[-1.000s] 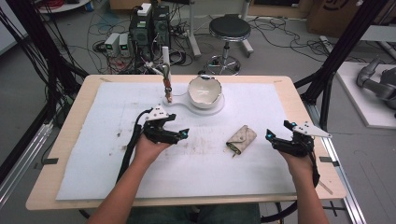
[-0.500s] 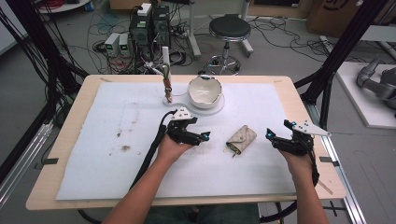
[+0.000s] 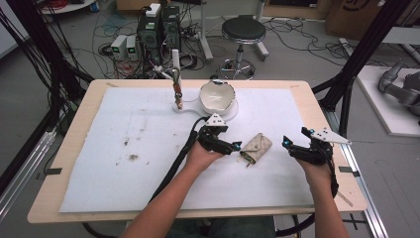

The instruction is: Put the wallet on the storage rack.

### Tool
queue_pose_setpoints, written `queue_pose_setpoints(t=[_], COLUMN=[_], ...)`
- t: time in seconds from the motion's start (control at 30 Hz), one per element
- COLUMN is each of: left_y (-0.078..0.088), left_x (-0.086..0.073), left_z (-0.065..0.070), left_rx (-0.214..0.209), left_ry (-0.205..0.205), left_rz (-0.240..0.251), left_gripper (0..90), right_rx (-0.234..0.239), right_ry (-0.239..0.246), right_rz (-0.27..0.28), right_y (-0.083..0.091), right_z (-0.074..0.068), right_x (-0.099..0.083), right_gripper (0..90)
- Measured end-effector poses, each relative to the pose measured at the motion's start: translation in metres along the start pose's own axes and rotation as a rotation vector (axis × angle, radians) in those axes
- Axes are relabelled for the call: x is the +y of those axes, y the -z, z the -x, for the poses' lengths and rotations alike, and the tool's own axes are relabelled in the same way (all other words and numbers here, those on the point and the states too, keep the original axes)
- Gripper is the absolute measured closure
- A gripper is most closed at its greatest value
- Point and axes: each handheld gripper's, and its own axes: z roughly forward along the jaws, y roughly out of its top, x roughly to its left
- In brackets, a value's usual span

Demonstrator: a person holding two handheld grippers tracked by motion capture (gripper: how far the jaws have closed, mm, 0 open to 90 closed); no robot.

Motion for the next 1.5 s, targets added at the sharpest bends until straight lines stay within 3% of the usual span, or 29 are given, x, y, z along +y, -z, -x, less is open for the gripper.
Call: queue_pose_setpoints(t=[0.43,0.67,0.9,0.97,1.0,1.07,1.1,1.17,1.2,1.37,1.43,1.5], left_y=[-0.032,-0.056,-0.072,-0.075,-0.078,-0.079,-0.082,-0.083,-0.086,-0.085,-0.084,-0.082], left_x=[0.0,-0.001,-0.003,-0.002,-0.002,-0.002,-0.002,-0.002,-0.002,-0.002,-0.002,-0.003], left_z=[0.007,0.022,0.033,0.037,0.04,0.042,0.046,0.046,0.051,0.051,0.051,0.052], left_rx=[-0.002,-0.029,0.002,0.019,0.037,0.044,0.056,0.06,0.079,0.068,0.052,0.037], left_ry=[0.013,-0.002,-0.019,-0.029,-0.061,-0.078,-0.111,-0.123,-0.167,-0.15,-0.144,-0.158], left_rz=[-0.06,-0.094,-0.131,-0.143,-0.173,-0.187,-0.208,-0.216,-0.244,-0.249,-0.244,-0.233], left_gripper=[16.6,16.3,16.2,16.1,16.0,16.1,16.1,16.1,16.1,17.4,28.0,32.7], right_rx=[-0.006,-0.008,-0.012,-0.014,-0.014,-0.014,-0.013,-0.013,-0.014,-0.013,-0.014,-0.014], right_ry=[-0.002,-0.002,-0.009,-0.007,-0.007,-0.005,-0.007,-0.009,-0.007,-0.003,-0.005,-0.007], right_rz=[0.003,0.001,0.003,0.005,0.003,0.001,0.003,0.002,0.003,0.004,0.002,0.001], right_y=[0.0,0.0,0.002,0.002,0.002,0.002,0.002,0.003,0.003,0.004,0.004,0.004], right_z=[0.001,0.002,0.003,0.004,0.004,0.004,0.004,0.004,0.004,0.004,0.004,0.003], right_x=[0.0,0.0,-0.001,-0.001,-0.002,-0.002,-0.002,-0.002,-0.002,-0.002,-0.002,-0.002], right_gripper=[18.9,18.9,18.8,18.9,18.9,18.9,18.9,18.9,18.9,18.9,18.9,18.9])
